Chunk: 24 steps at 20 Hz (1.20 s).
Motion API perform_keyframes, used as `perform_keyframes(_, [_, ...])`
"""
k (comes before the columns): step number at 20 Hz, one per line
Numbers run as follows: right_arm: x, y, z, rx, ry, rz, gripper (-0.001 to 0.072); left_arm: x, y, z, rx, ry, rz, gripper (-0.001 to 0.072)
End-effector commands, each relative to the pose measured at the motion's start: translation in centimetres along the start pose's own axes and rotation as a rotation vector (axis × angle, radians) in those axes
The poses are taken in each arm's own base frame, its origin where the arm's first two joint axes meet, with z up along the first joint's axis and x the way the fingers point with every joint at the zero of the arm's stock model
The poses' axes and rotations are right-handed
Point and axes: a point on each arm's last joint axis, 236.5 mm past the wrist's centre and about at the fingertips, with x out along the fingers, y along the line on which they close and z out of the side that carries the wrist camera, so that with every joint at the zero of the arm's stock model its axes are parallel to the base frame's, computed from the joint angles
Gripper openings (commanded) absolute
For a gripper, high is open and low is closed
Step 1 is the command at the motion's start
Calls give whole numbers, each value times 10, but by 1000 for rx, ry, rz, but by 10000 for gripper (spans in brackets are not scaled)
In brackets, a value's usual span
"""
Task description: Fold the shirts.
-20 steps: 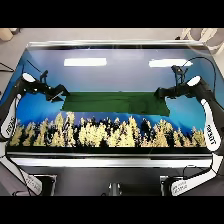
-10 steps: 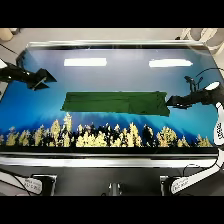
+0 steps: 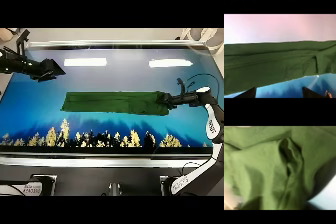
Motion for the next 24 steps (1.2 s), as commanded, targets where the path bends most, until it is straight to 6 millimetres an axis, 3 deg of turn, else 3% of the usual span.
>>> perform_keyframes(1, [9,32,11,-31,-29,64,31,21,-24,-10,116,41,-28,452])
perform_keyframes(2, [4,41,14,-71,-43,63,22,33,-29,-14,147,58,-37,231])
perform_keyframes(3, [-6,51,18,-104,-62,58,21,51,-34,-17,164,77,-47,58])
perform_keyframes(6, [-41,92,24,-203,-108,54,20,117,-53,-35,187,147,-75,40])
perform_keyframes(10, [-86,148,8,-294,-112,49,20,219,-92,-74,173,212,-157,40])
perform_keyframes(13, [-113,176,-7,-341,-112,20,20,272,-127,-104,48,255,-289,40])
perform_keyframes(16, [-135,206,-21,-384,-128,19,20,301,-154,-126,-92,297,-398,40])
perform_keyframes(19, [-153,229,-32,-422,-155,10,20,317,-200,-153,-184,341,-530,39])
perform_keyframes(22, [-163,243,-37,-432,-179,6,20,332,-236,-193,-203,395,-571,39])
perform_keyframes(24, [-167,248,-40,-443,-185,6,20,339,-249,-202,-238,390,-581,39])
